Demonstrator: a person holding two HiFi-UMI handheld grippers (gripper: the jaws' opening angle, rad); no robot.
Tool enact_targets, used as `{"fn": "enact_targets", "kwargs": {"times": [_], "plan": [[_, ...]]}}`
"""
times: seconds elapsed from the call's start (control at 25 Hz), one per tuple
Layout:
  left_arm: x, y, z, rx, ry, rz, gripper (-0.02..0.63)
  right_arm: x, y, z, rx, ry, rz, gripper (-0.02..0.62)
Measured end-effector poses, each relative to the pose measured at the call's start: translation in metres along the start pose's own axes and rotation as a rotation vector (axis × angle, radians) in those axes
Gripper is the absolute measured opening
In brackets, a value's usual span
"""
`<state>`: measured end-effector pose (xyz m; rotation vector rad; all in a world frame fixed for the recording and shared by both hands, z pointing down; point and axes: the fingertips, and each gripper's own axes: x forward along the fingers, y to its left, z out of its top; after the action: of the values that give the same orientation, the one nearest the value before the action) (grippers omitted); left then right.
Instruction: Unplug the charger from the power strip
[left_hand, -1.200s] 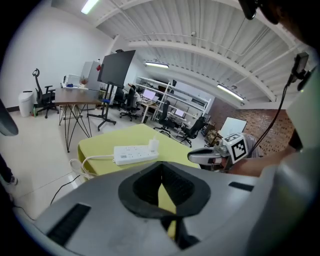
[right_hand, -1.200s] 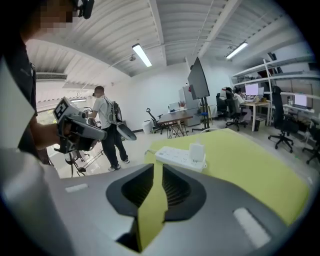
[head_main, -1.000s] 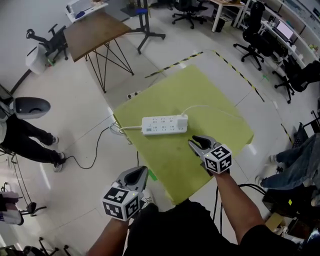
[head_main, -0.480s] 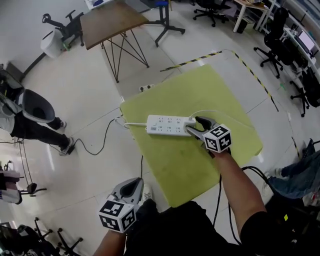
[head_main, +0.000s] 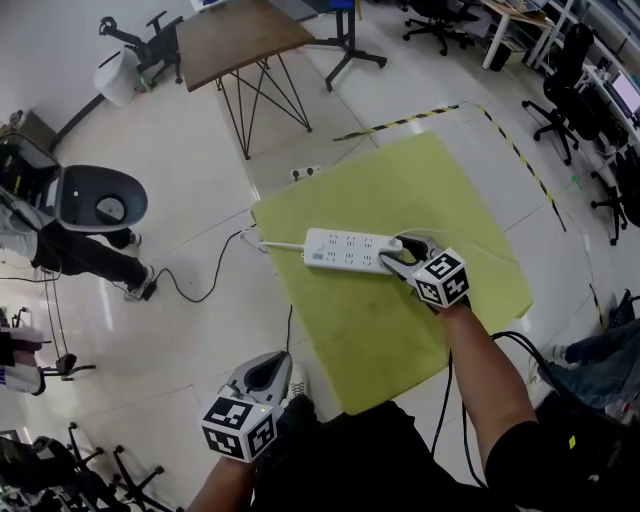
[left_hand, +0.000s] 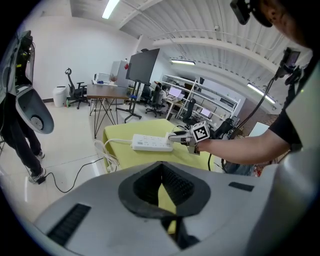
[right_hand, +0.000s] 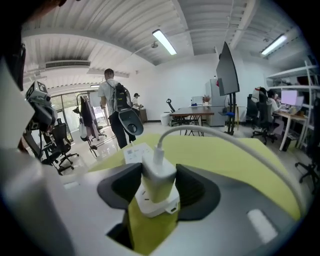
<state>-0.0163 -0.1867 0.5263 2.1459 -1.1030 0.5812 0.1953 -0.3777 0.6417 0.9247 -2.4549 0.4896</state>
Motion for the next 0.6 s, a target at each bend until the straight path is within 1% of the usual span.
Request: {"fn": "enact_targets", "kwargs": {"times": [0.2, 0.36, 0.44, 0.48, 0.6], "plan": [[0.002, 0.001, 0.0, 0.01, 0.003, -0.016, 0.006, -0.003, 0.006, 0.004, -0.05, -0.016, -0.039, 0.206], [0.003, -0.001, -0.001, 0.02, 0.004, -0.032, 0.006, -0.011, 0.009, 0.011, -0.033, -0.041, -0.061, 0.201], [0.004, 0.0, 0.001, 0.02, 0.003, -0.038, 0.006, -0.019, 0.013, 0.017, 0.013, -0.059, -0.064, 0.199], [0.004, 0.001, 0.002, 0.02, 0.002, -0.042, 0.006, -0.022, 0.016, 0.019, 0.052, -0.068, -0.061, 0.198], [0.005, 0.002, 0.006, 0.013, -0.003, -0.058, 0.007, -0.032, 0.035, 0.013, 0.206, -0.075, -0.041, 0.195]]}}
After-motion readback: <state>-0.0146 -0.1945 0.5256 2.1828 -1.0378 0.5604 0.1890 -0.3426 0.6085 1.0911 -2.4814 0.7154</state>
